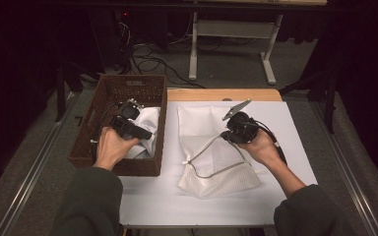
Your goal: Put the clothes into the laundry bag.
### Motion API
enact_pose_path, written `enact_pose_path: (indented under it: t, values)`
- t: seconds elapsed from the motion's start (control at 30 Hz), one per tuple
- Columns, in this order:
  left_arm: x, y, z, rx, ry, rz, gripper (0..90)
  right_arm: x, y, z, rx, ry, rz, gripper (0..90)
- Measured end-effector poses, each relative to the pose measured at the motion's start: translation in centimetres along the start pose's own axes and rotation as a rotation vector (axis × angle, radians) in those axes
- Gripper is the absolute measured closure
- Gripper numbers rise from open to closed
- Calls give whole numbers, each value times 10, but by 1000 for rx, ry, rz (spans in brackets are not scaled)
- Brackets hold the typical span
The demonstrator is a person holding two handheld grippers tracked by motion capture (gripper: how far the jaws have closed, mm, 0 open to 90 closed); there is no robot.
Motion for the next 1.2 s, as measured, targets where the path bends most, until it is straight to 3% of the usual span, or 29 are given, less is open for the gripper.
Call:
enact_pose_path:
  t: [0.17,0.3,0.73,0.93,1.0,1.2]
  values:
    - [8,22,-6,43,-24,-6,140,3,0,0,3,-5,-2,900]
    - [21,44,-6,96,-54,-40,116,0,-2,1,1,5,0,899]
    - [42,76,0,190,-126,-40,1,-2,6,0,22,12,-8,899]
    - [45,82,2,208,-155,-9,0,-2,5,2,46,15,1,899]
    - [47,84,3,212,-167,3,0,-3,3,1,31,18,2,899]
    - [48,92,8,256,-199,51,0,-2,2,3,39,15,8,898]
Point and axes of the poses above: each handheld gripper's, and its own axes: y roughly forward along the jaws, z roughly out of its underside, x roughly to its left, the point moved 3 cm from there along y, roughly forward along the jaws, and after that the axes turned 5 degrees about -z, right-handed, at the moved point
